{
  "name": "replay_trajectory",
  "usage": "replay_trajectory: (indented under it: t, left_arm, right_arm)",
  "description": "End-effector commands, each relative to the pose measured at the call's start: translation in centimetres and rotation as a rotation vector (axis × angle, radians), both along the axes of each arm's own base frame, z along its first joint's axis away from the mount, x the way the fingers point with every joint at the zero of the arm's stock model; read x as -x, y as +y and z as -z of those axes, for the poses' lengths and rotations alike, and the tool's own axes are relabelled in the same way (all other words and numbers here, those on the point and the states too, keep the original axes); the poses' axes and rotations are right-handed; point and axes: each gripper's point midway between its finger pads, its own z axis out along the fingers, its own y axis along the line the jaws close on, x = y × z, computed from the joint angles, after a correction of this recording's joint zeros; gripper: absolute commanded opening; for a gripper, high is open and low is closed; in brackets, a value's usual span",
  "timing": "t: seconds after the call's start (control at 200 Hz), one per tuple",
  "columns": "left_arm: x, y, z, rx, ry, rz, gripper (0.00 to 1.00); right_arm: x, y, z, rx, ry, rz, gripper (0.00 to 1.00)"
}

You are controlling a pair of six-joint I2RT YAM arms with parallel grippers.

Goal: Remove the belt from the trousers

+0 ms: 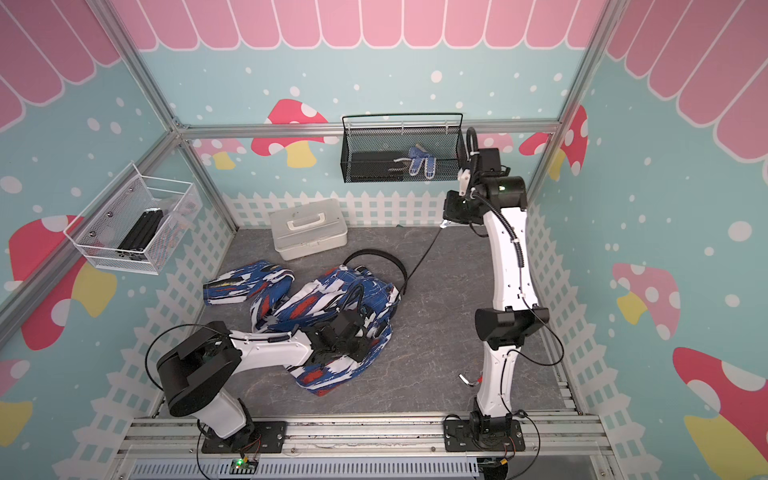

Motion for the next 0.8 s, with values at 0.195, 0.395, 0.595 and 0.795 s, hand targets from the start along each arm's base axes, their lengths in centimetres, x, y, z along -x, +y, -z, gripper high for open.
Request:
replay_trajectory:
  t: [0.195, 0.395, 0.595, 0.795]
  left_arm:
    - [4.8, 5.4, 5.5, -0.194, 0.207, -0.056, 0.0]
    - [3.7, 7.8, 6.3, -0.287, 0.196, -0.184, 0.0]
    - [2.1, 6.6, 6.1, -0.249, 0.219, -0.221, 0.0]
    - [1.4, 5.1, 5.8, -0.2, 0.229, -0.235, 0.0]
  right_arm:
    - [12.3, -15.2, -12.7, 0.295, -0.323, 0.443, 0.0]
    - [18.9, -19.5, -15.7, 0.571, -0.327, 0.639, 0.0]
    - [15.9, -17.4, -12.6, 0.51, -0.267, 0.45, 0.0]
    - [8.6, -11.0, 4.1, 0.347, 0.152, 0.095, 0.0]
